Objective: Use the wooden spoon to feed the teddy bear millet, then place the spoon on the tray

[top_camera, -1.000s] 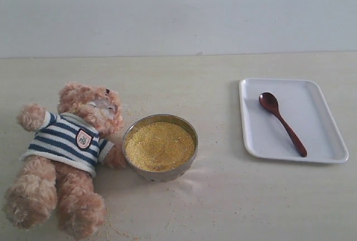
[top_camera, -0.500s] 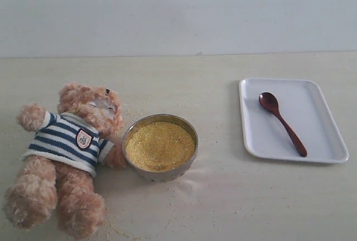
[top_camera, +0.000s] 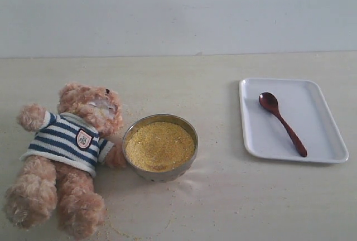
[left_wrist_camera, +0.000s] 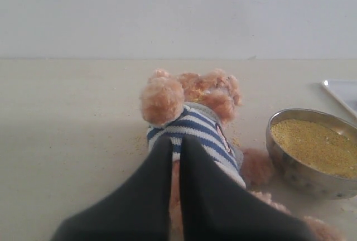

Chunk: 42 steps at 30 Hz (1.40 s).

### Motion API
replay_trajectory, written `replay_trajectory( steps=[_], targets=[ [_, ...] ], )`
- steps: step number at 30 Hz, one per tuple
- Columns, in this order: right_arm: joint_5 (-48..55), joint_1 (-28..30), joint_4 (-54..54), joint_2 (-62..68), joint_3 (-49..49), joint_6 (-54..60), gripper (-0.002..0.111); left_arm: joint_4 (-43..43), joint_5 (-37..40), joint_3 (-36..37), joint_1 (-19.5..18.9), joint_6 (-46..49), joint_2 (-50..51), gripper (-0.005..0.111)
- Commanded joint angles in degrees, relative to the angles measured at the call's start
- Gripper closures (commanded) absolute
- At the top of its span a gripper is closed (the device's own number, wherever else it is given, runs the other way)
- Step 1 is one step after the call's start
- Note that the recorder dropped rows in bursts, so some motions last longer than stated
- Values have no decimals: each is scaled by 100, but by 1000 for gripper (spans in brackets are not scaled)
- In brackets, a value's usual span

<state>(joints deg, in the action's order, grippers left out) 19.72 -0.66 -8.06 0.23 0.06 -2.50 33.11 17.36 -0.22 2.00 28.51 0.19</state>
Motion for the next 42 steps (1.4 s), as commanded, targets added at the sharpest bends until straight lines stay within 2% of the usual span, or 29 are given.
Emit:
replay_trajectory(
  steps=[1,4,6,8,10,11,14,19,42],
  targets=[
    [-16,15,28,-23,-6,-23,107,45,-66,22,-22,1,-19,102],
    [-16,15,28,-23,-6,-23,107,9,-67,22,-22,1,-19,102],
    [-16,15,28,-23,-6,-23,107,-692,-67,22,-22,-98,-19,102],
    [-16,15,28,-23,-6,-23,107,-1733,286,22,-46,-845,-19,102],
    [-16,15,28,-23,-6,-23,107,-1963,352,22,-46,-1536,-19,102],
    [-16,15,28,-23,-6,-23,107,-2021,372,22,-46,-2205,-19,102],
    [-16,15,28,-23,-6,-23,107,-2509,372,22,-100,-2551,-19,102],
    [-16,15,28,-23,-6,-23,107,-2521,105,22,-152,-2542,-19,102],
    [-16,15,28,-23,-6,-23,107,-2521,106,22,-177,-2542,-19,102]
  ],
)
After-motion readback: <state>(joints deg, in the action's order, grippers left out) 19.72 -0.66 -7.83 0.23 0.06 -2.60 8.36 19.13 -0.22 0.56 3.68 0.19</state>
